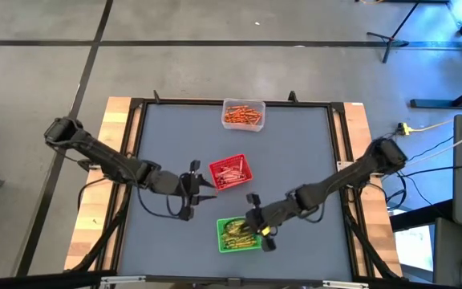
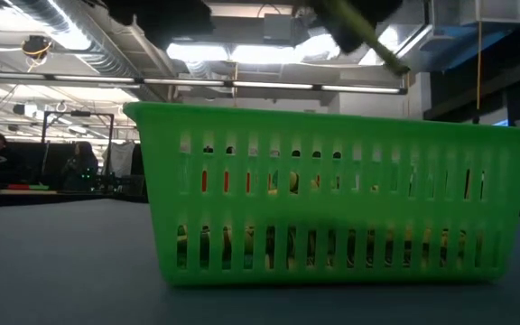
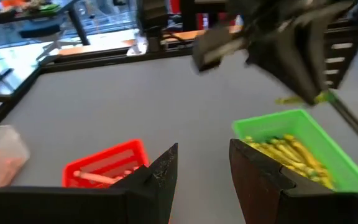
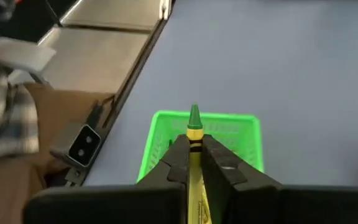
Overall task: Sort crayons
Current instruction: Put the green crayon into the green bin, then return to Home Position
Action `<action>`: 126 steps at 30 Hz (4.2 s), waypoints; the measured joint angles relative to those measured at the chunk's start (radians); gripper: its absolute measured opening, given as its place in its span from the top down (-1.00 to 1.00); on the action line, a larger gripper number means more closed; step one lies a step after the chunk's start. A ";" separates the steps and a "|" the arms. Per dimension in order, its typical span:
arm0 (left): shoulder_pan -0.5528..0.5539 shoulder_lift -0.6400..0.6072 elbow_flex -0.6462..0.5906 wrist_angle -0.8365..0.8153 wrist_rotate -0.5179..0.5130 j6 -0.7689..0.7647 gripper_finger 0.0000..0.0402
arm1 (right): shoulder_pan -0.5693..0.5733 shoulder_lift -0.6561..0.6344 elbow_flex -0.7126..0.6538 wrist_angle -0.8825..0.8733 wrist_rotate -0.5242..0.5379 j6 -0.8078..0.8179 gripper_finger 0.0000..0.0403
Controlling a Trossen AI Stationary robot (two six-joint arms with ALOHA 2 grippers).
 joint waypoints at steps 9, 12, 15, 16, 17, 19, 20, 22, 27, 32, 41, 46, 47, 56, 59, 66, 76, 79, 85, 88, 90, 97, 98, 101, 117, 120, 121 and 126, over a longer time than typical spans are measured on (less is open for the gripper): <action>-0.105 0.000 0.000 -0.006 0.000 -0.045 0.35 | 0.010 0.131 0.001 0.042 -0.008 0.123 0.82; -0.119 0.000 0.000 -0.008 0.004 -0.027 0.35 | 0.009 0.149 0.002 0.072 -0.010 0.185 0.78; -0.116 0.000 0.000 -0.010 0.038 0.003 0.35 | 0.009 0.150 0.002 0.069 -0.003 0.214 0.65; -0.112 0.000 0.000 -0.010 0.060 0.017 0.35 | 0.008 0.147 0.002 0.066 0.005 0.215 0.59; -0.106 0.000 0.000 -0.006 0.086 0.032 0.35 | 0.003 0.139 0.002 0.051 0.016 0.216 0.54; -0.090 0.000 0.000 0.004 0.155 0.077 0.35 | 0.002 0.117 0.000 0.046 0.021 0.216 0.43; -0.079 0.000 -0.001 0.006 0.187 0.099 0.35 | -0.003 0.101 0.002 0.043 0.016 0.202 0.39; -0.046 0.000 -0.017 0.026 0.235 0.123 0.35 | -0.006 0.068 0.002 0.006 0.008 0.155 0.33; 0.076 -0.066 -0.124 0.139 0.335 0.132 0.35 | -0.010 -0.003 0.002 -0.115 0.091 0.045 0.32; 0.237 -0.200 -0.261 0.295 0.459 0.139 0.35 | -0.056 -0.090 -0.055 -0.113 0.054 -0.031 0.42; 0.433 -0.377 -0.412 0.316 0.507 0.169 0.35 | -0.207 -0.306 -0.332 0.065 0.013 -0.082 0.72; 0.486 -0.437 -0.495 0.328 0.501 0.156 0.35 | -0.290 -0.450 -0.512 0.207 -0.028 -0.099 0.87; 0.490 -0.450 -0.528 0.337 0.503 0.155 0.35 | -0.300 -0.476 -0.546 0.242 -0.032 -0.102 0.90; 0.514 -0.569 -0.713 0.531 0.478 0.086 0.35 | -0.367 -0.681 -0.837 0.554 -0.005 -0.131 0.96; 0.514 -0.587 -0.714 0.499 0.477 0.084 0.35 | -0.363 -0.744 -0.895 0.562 0.034 -0.142 0.95; 0.514 -0.636 -0.714 0.473 0.476 0.060 0.35 | -0.364 -0.928 -1.029 0.561 0.086 -0.145 0.95; 0.514 -0.679 -0.714 0.430 0.485 0.044 0.35 | -0.364 -1.189 -1.085 0.394 0.096 -0.132 0.95; 0.514 -0.695 -0.714 0.418 0.485 0.037 0.35 | -0.364 -1.267 -1.085 0.313 0.117 -0.134 0.95; 0.514 -0.771 -0.714 0.364 0.495 0.042 0.35 | -0.364 -1.423 -1.085 0.142 0.144 -0.136 0.95; 0.515 -0.833 -0.714 0.299 0.513 0.039 0.35 | -0.364 -1.502 -1.084 0.055 0.145 -0.136 0.95; 0.515 -0.878 -0.714 0.251 0.513 0.037 0.35 | -0.364 -1.538 -1.084 0.056 0.140 -0.137 0.95; 0.515 -1.039 -0.714 0.101 0.406 0.001 0.35 | -0.364 -1.603 -1.084 0.056 0.167 -0.159 0.95; 0.515 -1.063 -0.714 0.060 0.395 -0.016 0.35 | -0.364 -1.603 -1.084 0.056 0.169 -0.159 0.95; 0.515 -1.141 -0.714 -0.050 0.377 -0.076 0.35 | -0.364 -1.603 -1.084 0.056 0.172 -0.159 0.95; 0.515 -1.272 -0.709 -0.158 0.291 0.029 0.35 | -0.364 -1.590 -1.084 0.051 0.123 -0.151 0.95; 0.515 -1.272 -0.709 -0.158 0.295 0.035 0.35 | -0.364 -1.590 -1.084 0.054 0.122 -0.152 0.95; 0.515 -1.272 -0.709 -0.158 0.296 0.035 0.35 | -0.364 -1.590 -1.084 0.053 0.122 -0.152 0.95; 0.515 -1.272 -0.709 -0.158 0.297 0.035 0.35 | -0.364 -1.590 -1.084 0.054 0.122 -0.152 0.95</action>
